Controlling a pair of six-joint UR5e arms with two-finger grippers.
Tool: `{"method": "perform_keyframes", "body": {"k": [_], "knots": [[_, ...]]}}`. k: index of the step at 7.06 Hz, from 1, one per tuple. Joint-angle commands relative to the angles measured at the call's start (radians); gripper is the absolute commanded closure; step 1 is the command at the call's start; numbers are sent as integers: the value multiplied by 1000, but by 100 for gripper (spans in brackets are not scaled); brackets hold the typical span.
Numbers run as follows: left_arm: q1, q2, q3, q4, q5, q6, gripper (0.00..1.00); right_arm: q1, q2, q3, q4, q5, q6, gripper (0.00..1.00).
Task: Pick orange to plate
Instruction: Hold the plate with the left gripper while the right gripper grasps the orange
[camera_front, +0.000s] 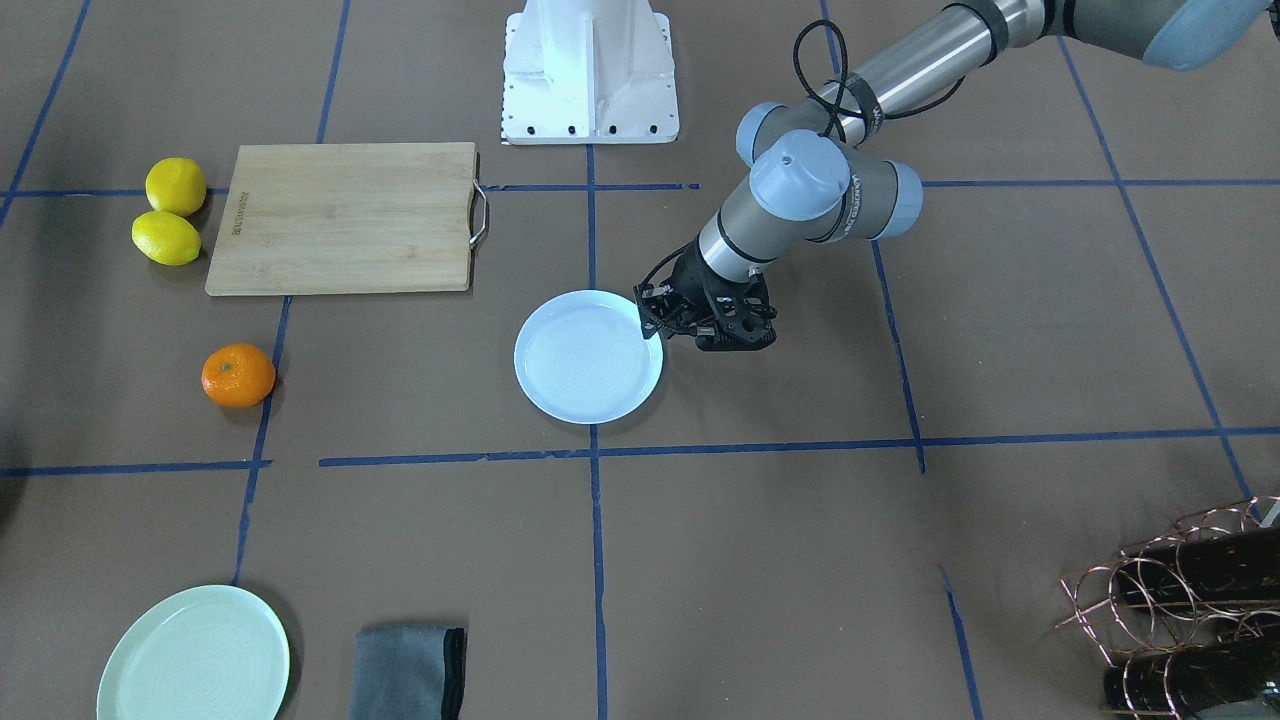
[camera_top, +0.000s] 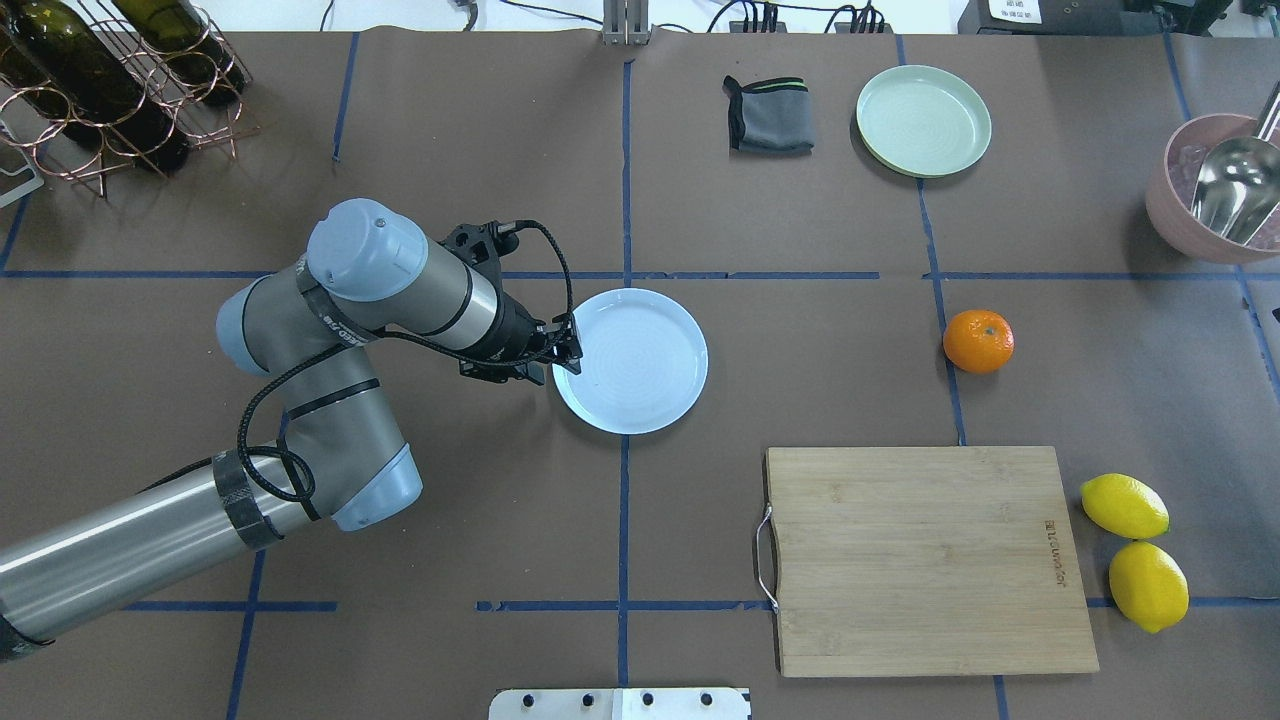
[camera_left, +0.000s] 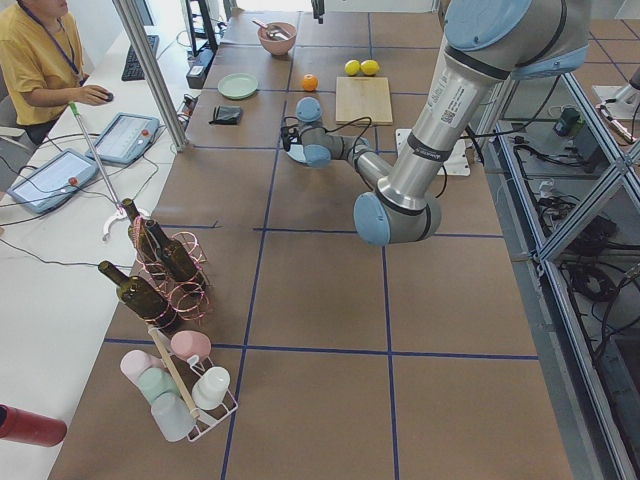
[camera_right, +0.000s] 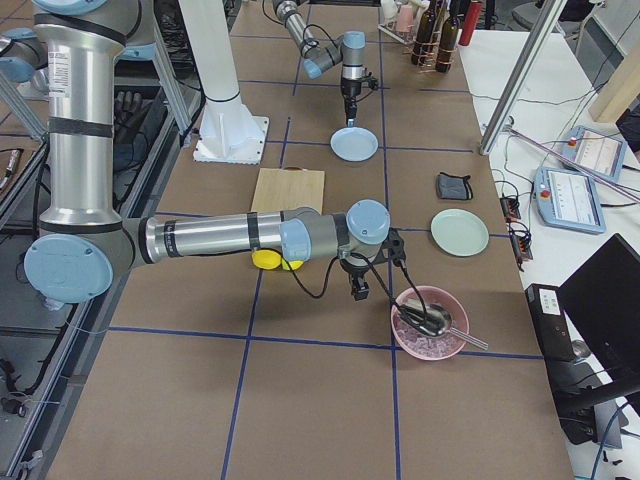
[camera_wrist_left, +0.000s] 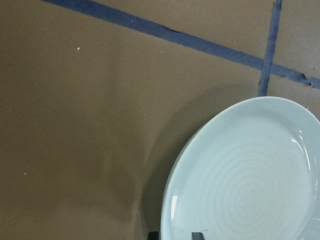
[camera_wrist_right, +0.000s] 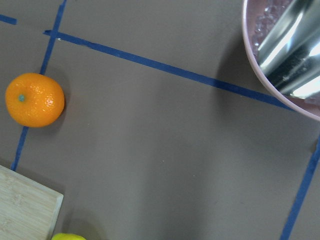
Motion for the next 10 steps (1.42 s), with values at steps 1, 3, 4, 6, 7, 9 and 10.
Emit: {"method": "perform_keyframes", "body": {"k": [1, 3, 4, 6, 7, 9, 10], "knots": [[-9, 5, -26, -30, 0, -6, 32, -71, 61, 4, 124, 4, 232, 0], [-9, 36, -75, -26, -3, -9, 31, -280, 87, -2, 418, -190, 684, 0], [-9, 56, -89, -28, -6, -7, 31, -407, 136, -11, 462, -295, 793, 0], [-9, 56, -89, -28, -5, -9, 31, -491, 152, -17, 460, -427, 888, 0], [-9, 56, -89, -28, -5, -11, 31, -493, 153, -34, 458, -434, 889, 0], [-9, 56, -89, -28, -5, -11, 31, -507, 164, -91, 469, -434, 891, 0], [-9, 54, -89, -28, -5, -11, 30, -513, 164, -92, 470, -440, 891, 0]]}}
